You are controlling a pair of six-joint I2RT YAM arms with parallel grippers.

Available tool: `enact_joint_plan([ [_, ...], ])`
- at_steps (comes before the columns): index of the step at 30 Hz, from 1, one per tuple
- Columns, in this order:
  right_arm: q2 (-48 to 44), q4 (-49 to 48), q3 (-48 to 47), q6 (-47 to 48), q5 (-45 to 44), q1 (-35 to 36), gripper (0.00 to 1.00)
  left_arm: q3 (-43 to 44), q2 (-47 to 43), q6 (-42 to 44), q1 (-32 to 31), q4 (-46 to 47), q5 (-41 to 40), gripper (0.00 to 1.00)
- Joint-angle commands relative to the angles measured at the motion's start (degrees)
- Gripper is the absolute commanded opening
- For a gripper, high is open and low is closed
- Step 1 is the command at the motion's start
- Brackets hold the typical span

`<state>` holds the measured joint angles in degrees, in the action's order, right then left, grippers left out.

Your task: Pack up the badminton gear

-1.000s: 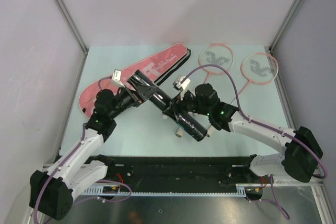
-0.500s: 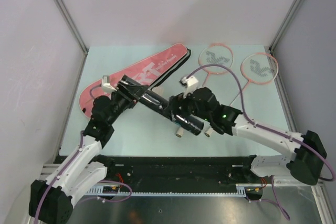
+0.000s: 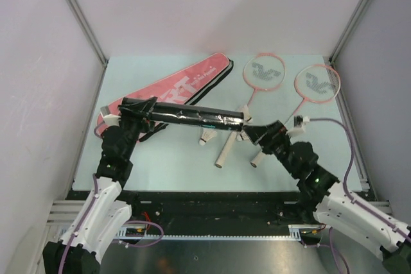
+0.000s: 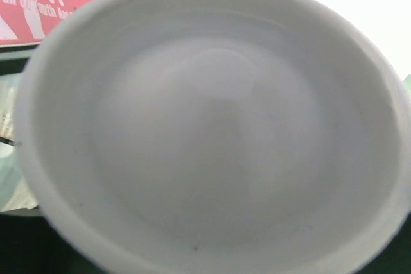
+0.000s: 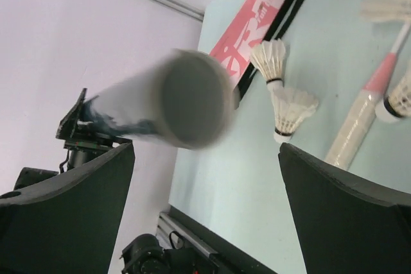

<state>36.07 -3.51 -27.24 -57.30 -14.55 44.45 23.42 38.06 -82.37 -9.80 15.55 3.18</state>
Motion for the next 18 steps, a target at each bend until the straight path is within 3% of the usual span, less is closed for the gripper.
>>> enact_joint_plan([
  [1,-3.21,-26.61,12.47,-11.26,-0.14,-0.06,1.0,0.04,-2.38,-11.66,0.49,4.75,-1.6,0.52],
  [10,9.61,-45.6,11.78,-5.46,1.19,4.59,1.0,0.66,-2.56,-15.1,0.4,4.84,-2.13,0.55],
  [18,22.89,-62.04,5.02,1.4,0.83,5.04,1.0,0.49,-3.34,-15.9,0.4,4.75,-0.37,0.56],
])
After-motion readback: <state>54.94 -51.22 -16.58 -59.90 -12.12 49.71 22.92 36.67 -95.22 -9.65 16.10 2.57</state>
